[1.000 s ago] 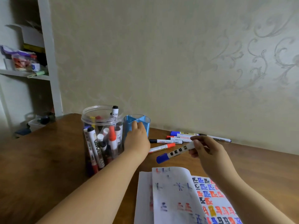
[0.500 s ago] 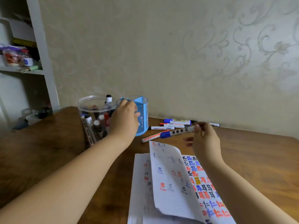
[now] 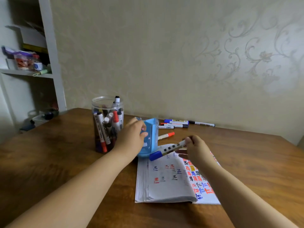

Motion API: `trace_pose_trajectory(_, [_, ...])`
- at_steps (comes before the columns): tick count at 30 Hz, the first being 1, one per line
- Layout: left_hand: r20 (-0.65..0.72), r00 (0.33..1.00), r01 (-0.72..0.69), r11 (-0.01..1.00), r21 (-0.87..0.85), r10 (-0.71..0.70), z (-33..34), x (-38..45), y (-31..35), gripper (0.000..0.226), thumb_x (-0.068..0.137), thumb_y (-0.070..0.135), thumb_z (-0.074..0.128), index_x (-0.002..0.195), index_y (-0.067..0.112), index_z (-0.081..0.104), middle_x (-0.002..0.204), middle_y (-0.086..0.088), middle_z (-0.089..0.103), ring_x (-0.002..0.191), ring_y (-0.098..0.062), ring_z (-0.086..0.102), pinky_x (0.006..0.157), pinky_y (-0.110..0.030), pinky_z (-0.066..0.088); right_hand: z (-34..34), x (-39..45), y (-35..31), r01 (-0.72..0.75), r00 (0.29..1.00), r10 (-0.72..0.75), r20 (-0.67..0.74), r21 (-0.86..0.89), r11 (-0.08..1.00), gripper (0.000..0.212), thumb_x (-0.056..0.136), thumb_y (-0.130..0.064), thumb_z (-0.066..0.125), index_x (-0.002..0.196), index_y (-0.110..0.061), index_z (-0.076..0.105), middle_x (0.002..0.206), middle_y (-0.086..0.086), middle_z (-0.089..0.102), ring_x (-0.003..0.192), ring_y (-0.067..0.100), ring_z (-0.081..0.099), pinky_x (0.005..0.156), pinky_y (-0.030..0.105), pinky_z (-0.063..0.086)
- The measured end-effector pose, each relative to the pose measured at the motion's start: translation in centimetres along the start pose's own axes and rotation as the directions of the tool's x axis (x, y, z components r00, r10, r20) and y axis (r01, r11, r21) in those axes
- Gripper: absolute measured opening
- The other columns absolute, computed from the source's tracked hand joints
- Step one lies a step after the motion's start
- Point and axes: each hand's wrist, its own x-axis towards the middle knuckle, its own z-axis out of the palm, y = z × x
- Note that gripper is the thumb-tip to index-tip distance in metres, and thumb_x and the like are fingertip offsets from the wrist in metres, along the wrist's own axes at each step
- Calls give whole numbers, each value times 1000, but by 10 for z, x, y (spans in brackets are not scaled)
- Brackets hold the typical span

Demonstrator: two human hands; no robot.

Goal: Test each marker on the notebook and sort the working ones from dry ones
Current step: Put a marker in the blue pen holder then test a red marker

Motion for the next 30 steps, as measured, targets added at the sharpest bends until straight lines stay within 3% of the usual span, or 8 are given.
trace_pose_trajectory(4, [103,995,7,997,-81,1,6,-3,-9,3,89,12,57,91,14,55,100,7,43,85,-8,46,58,-3,40,-30,7,-20,229,949,-236,-210,-55,972,25,101,-20,36,83,-19,53,71,3,68,65,20,66,77,45,55])
trace_pose_trajectory(7, [105,994,7,998,-56,-1,8,-3,-15,9,89,14,57,97,17,56,107,7,44,87,-6,43,62,-8,40,-32,13,-42,365,877,-376,-300,-93,926,21,100,-20,38,85,-24,53,72,2,67,62,14,60,70,30,50])
trace_pose_trajectory(11, [40,999,-25,999,21,24,9,-8,-20,30,88,20,59,117,18,52,121,5,42,95,-10,50,78,-17,40,-13,22,-70,490,832,-511,-218,-146,860,15,99,-15,41,105,-17,55,83,4,64,64,4,58,52,8,41])
trace_pose_trajectory(16, [-56,996,-61,996,62,64,6,-17,-22,35,87,23,59,120,16,47,125,5,40,108,-11,49,80,-16,42,15,28,-87,574,780,-625,-46,-346,742,11,97,-14,45,107,-13,49,91,3,59,77,21,52,57,21,34])
trace_pose_trajectory(20, [16,997,-78,997,17,78,5,-25,-17,24,90,26,55,112,20,47,112,6,52,95,-5,52,73,-14,45,28,35,-81,556,815,-567,120,-440,705,13,95,-16,51,105,-10,57,88,4,61,62,12,48,49,7,33])
trace_pose_trajectory(22, [99,991,-87,996,-16,88,9,-30,-12,19,90,28,54,106,21,48,103,8,56,86,-3,53,71,-18,49,33,37,-71,515,850,-508,137,-413,751,12,93,-18,55,102,-12,61,88,1,64,70,13,56,51,6,34])
trace_pose_trajectory(27, [177,977,-108,991,-73,120,25,-34,0,14,91,29,53,104,23,49,91,14,48,81,-3,50,70,-18,45,24,43,-53,451,892,-430,138,-293,843,27,95,-20,52,120,-23,60,96,-6,64,85,13,61,66,19,45])
trace_pose_trajectory(30, [209,967,-118,985,-127,143,41,-31,10,13,92,27,52,104,21,51,95,12,50,85,-5,51,72,-19,44,2,53,-37,397,909,-415,37,-381,835,30,93,-19,53,123,-20,58,95,-4,64,83,14,60,63,22,41])
